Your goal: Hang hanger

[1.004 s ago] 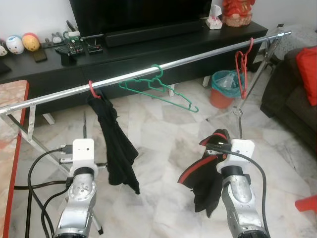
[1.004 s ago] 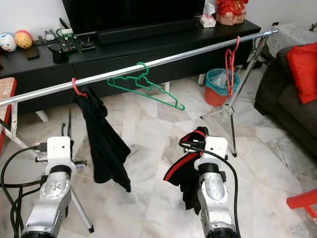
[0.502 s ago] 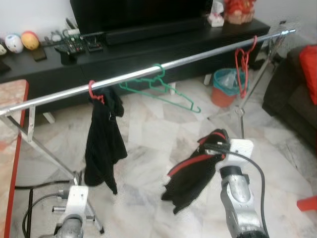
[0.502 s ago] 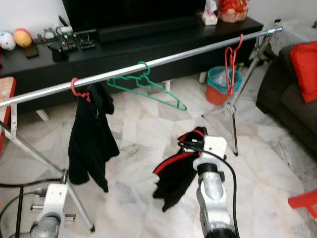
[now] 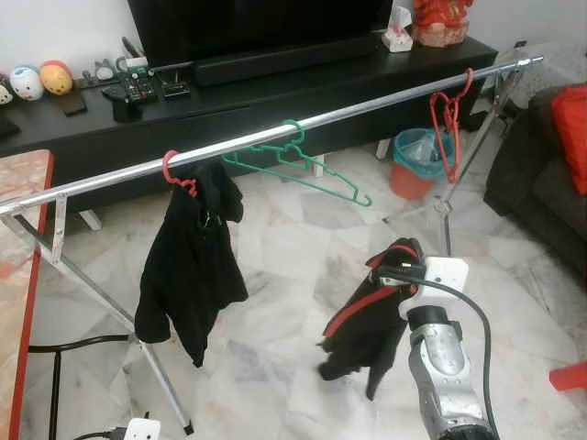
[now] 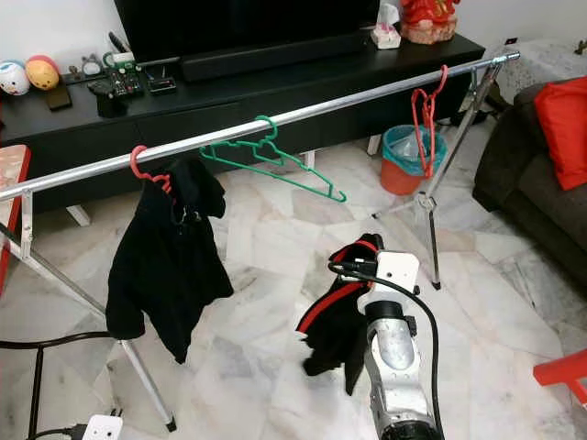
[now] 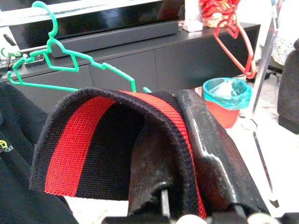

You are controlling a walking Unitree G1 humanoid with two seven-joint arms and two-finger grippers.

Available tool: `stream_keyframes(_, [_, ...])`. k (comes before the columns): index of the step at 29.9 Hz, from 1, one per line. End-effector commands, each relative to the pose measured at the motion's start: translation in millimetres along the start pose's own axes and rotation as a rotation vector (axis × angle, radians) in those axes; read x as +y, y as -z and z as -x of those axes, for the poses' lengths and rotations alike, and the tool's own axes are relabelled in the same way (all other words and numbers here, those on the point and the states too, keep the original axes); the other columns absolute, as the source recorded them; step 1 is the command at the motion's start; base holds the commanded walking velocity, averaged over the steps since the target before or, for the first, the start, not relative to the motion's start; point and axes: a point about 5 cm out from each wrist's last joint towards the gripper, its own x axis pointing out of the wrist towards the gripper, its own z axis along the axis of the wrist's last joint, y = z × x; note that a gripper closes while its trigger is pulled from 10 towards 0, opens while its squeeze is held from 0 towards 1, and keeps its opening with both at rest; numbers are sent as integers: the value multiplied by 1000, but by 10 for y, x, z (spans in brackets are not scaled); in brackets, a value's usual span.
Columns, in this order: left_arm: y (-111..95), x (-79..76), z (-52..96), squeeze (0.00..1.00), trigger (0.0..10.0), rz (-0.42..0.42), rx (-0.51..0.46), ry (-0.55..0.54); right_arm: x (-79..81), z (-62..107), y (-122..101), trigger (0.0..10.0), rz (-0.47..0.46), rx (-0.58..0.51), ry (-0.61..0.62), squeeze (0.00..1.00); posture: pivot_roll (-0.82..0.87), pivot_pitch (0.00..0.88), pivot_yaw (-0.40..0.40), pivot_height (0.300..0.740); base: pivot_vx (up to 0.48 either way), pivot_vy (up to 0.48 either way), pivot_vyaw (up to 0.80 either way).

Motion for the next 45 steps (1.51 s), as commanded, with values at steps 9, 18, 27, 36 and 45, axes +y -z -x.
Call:
stream_keyframes(9, [31,0,-1,0,10000,0,2,1,0,-17,-31,10000,8,-12,1,0,34,90,2,740,-120,0,0])
stream_keyframes(18, [18,-2,-6,0,10000,1,-7,-1,-4,-16,-30,10000,7,-12,3,0,34,90,3,740,-31,0,0])
stream_keyframes(27, [5,-26,-9,0,10000,8,-12,5,-8,-17,-28,10000,8,-10,1,0,36,90,1,740,-70,0,0])
stream_keyframes(36, [-21,-34,-16,0,10000,8,-22,10,-6,-17,-26,10000,10,-9,3,0,36,89,2,740,-100,0,0])
stream_keyframes(45, [-30,-48,-18,0,10000,6,-26,15,-3,-16,-31,10000,12,-17,5,0,36,84,6,740,0,0,0])
